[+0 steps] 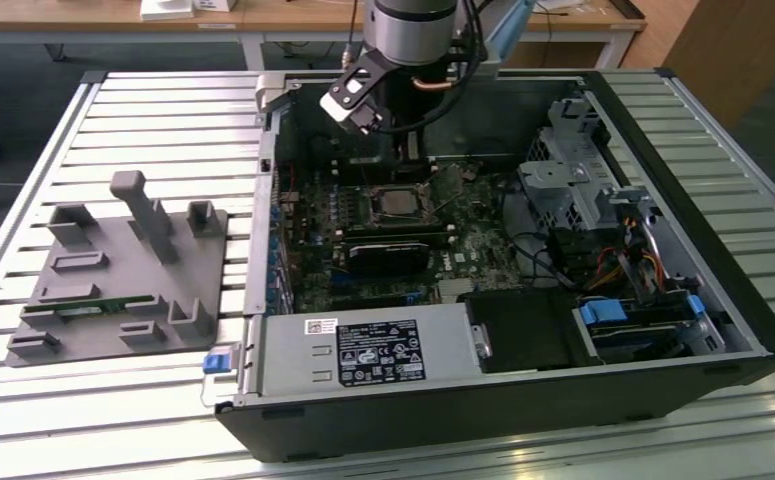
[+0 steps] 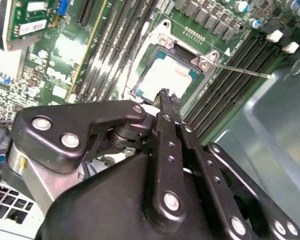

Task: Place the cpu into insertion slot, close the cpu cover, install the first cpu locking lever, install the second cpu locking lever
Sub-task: 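Close the cpu cover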

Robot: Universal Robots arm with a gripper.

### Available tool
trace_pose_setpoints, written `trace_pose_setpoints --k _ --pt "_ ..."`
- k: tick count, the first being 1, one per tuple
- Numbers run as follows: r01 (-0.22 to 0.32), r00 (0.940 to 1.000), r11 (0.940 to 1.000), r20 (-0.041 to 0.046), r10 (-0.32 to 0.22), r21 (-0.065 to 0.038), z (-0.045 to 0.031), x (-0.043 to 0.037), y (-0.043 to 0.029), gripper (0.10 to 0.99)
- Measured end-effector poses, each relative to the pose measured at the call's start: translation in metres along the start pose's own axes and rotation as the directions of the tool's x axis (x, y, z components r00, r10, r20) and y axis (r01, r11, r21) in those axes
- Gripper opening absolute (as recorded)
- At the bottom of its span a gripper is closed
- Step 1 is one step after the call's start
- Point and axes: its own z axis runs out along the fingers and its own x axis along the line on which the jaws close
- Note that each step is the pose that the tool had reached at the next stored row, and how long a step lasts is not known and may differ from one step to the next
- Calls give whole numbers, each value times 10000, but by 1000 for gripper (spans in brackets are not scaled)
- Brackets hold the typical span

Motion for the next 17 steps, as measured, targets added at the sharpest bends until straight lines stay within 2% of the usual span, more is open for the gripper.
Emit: trace_pose_setpoints --k 2,4,6,8,14,17 --pt "0 10000 10000 -1 0 0 0 -5 0 106" --pt "-1 10000 10000 -71 1 2 1 -5 19 106" --pt "38 9999 10000 -135 -38 4 4 -4 71 106" --pt "169 9997 9999 -175 -169 3 6 -3 102 106" --pt "221 9996 9998 -184 -221 6 5 0 186 106" --pt "221 9996 9998 -186 -221 5 -41 0 210 106"
